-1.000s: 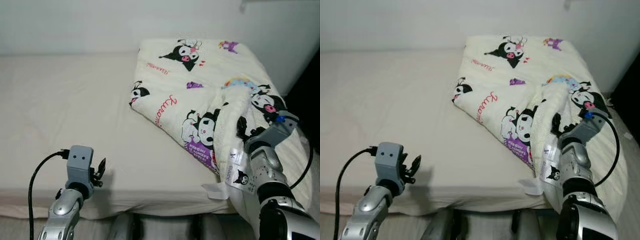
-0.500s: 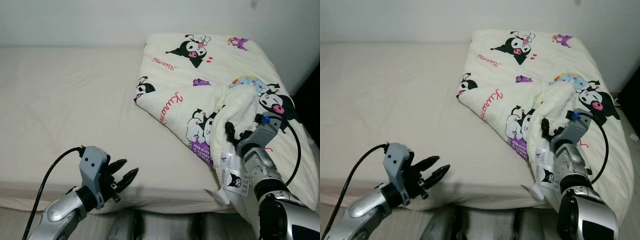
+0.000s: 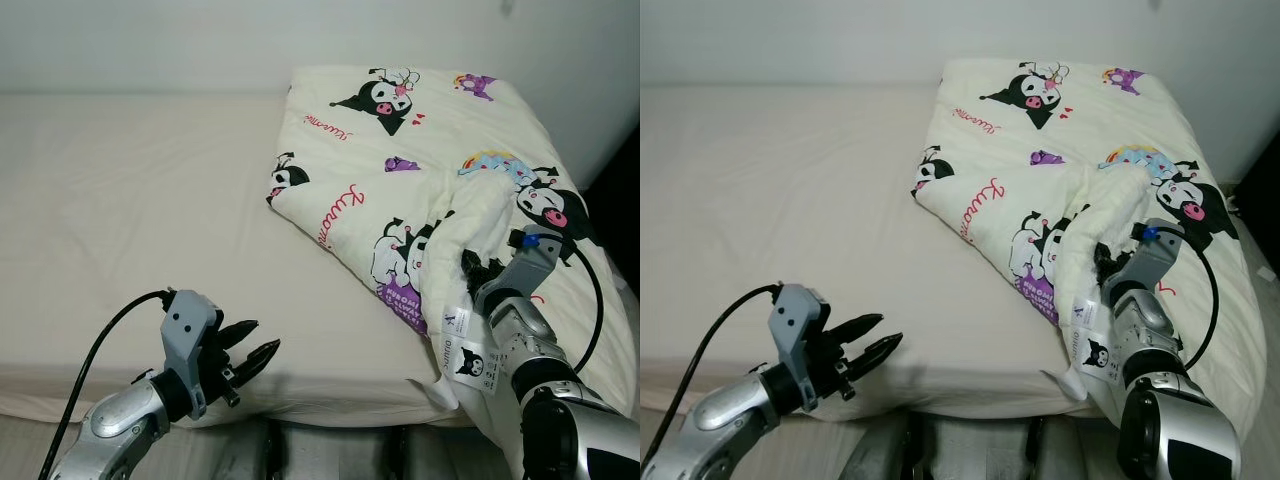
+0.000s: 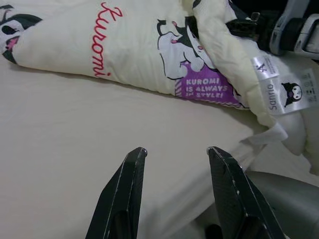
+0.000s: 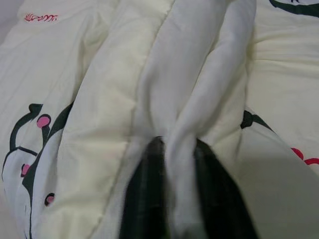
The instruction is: Clean up the room
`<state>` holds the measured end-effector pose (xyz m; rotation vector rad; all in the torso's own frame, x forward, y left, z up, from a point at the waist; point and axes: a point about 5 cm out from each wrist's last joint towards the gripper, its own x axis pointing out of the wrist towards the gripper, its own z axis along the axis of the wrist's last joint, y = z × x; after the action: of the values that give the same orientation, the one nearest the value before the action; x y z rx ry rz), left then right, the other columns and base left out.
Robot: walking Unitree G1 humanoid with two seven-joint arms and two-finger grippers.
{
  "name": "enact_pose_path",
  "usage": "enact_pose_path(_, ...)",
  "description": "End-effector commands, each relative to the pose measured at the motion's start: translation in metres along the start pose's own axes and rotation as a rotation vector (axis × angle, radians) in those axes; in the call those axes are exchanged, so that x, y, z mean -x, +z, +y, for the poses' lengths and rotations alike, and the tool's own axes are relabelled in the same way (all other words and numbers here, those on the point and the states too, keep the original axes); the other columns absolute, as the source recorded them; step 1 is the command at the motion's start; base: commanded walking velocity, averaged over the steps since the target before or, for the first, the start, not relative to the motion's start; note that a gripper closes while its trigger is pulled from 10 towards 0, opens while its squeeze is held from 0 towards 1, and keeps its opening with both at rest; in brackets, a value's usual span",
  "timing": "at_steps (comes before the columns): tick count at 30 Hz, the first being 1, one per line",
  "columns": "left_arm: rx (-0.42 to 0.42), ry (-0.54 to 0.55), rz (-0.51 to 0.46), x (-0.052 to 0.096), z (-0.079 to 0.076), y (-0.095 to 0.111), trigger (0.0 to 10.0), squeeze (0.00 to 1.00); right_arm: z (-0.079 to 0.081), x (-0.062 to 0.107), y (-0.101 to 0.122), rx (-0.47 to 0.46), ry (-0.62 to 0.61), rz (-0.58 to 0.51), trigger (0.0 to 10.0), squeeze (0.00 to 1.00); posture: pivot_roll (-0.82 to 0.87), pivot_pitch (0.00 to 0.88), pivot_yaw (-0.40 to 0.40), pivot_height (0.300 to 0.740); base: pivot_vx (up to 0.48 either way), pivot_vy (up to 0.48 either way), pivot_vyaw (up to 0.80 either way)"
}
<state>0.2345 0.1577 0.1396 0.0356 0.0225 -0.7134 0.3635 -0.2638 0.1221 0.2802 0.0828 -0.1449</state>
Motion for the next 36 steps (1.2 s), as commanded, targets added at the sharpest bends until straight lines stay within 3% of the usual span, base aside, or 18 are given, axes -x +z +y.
enact_pose_path(1,-0.01,0.029,0.024,0.005,0.008,-0.002,10.0,0.0,0.002,0.001,-0.006,0.033,0.029,0.03,0.0,0.0,0.17,0.204,0.004,0.608,0.0,0.0,0.0)
enact_pose_path(9,-0.005,0.09,-0.001,0.013,0.023,0.003,10.0,0.0,0.024,-0.001,-0.012,0.105,0.167,0.049,0.0,0.0,0.16,0.197,-0.006,0.608,0.0,0.0,0.0)
enact_pose_path(11,-0.008,0.075,0.0,0.018,0.026,0.007,10.0,0.0,0.049,-0.001,-0.019,0.166,0.312,0.065,0.0,0.0,0.15,0.197,-0.012,0.608,0.0,0.0,0.0)
enact_pose_path(12,-0.008,0.075,0.0,0.018,0.026,0.007,10.0,0.0,0.049,-0.001,-0.019,0.166,0.312,0.065,0.0,0.0,0.15,0.197,-0.012,0.608,0.0,0.0,0.0)
enact_pose_path(13,-0.013,0.074,-0.002,0.019,0.027,0.008,10.0,0.0,0.06,0.0,-0.022,0.195,0.384,0.073,0.0,0.0,0.15,0.197,-0.013,0.608,0.0,0.0,0.0)
enact_pose_path(15,-0.013,0.074,-0.002,0.019,0.027,0.008,10.0,0.0,0.06,0.0,-0.022,0.195,0.384,0.073,0.0,0.0,0.15,0.197,-0.013,0.608,0.0,0.0,0.0)
enact_pose_path(17,-0.023,0.11,-0.021,0.021,0.034,0.013,10.0,0.0,0.085,0.005,-0.033,0.257,0.551,0.098,0.0,0.0,0.15,0.196,-0.026,0.608,0.0,0.0,0.0)
enact_pose_path(22,-0.021,0.151,-0.044,0.023,0.04,0.016,10.0,0.0,0.102,0.012,-0.045,0.298,0.684,0.124,0.0,0.0,0.15,0.195,-0.028,0.608,0.0,0.0,0.0)
enact_pose_path(24,-0.02,0.206,-0.068,0.025,0.047,0.019,10.0,0.0,0.116,0.02,-0.057,0.329,0.792,0.152,0.0,0.0,0.15,0.194,-0.031,0.608,0.0,0.0,0.0)
enact_pose_path(27,-0.025,0.273,-0.089,0.027,0.054,0.021,10.0,0.0,0.121,0.024,-0.063,0.349,0.842,0.168,0.0,0.0,0.15,0.194,-0.032,0.608,0.0,0.0,0.0)
enact_pose_path(28,-0.033,0.4,-0.129,0.032,0.07,0.025,10.0,0.0,0.129,0.033,-0.074,0.374,0.924,0.194,0.0,0.0,0.15,0.194,-0.033,0.608,0.0,0.0,0.0)
enact_pose_path(30,-0.039,0.489,-0.159,0.037,0.081,0.029,10.0,0.0,0.135,0.041,-0.083,0.39,0.99,0.214,0.0,0.0,0.15,0.194,-0.034,0.608,0.0,0.0,0.0)
enact_pose_path(36,-0.042,0.521,-0.189,0.041,0.088,0.035,10.0,0.0,0.147,0.06,-0.102,0.426,1.151,0.267,0.0,0.0,0.15,0.194,-0.035,0.608,0.0,0.0,0.0)
